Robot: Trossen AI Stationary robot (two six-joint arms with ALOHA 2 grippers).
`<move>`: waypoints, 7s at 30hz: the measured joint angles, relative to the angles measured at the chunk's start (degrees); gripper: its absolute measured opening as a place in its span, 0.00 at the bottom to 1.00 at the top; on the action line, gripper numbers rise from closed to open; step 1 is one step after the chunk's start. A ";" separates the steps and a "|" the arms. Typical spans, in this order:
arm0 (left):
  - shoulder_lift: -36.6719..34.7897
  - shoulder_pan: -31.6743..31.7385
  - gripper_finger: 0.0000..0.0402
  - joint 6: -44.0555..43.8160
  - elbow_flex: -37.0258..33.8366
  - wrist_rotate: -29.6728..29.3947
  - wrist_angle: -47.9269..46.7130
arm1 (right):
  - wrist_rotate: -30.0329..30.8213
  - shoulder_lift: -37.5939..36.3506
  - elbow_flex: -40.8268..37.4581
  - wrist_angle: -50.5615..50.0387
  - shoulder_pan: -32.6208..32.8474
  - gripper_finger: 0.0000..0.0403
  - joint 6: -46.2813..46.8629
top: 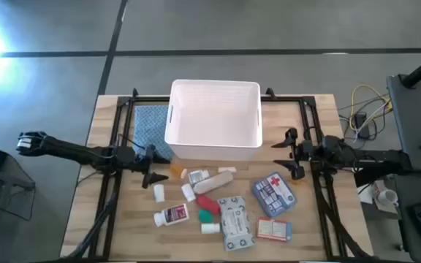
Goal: Pick & place medical supplies in basket/bin
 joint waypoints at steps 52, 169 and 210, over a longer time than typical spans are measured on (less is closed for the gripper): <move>0.01 -0.01 0.89 0.00 0.00 -0.01 0.00 | 0.00 0.01 0.01 0.00 0.01 0.63 0.00; 0.02 -0.01 0.89 -0.01 -0.01 0.00 0.00 | 12.95 60.46 29.62 -72.40 23.92 0.39 129.27; 0.02 0.00 0.89 -0.02 0.00 0.00 0.00 | 37.05 89.26 97.59 -68.59 -2.27 0.47 45.88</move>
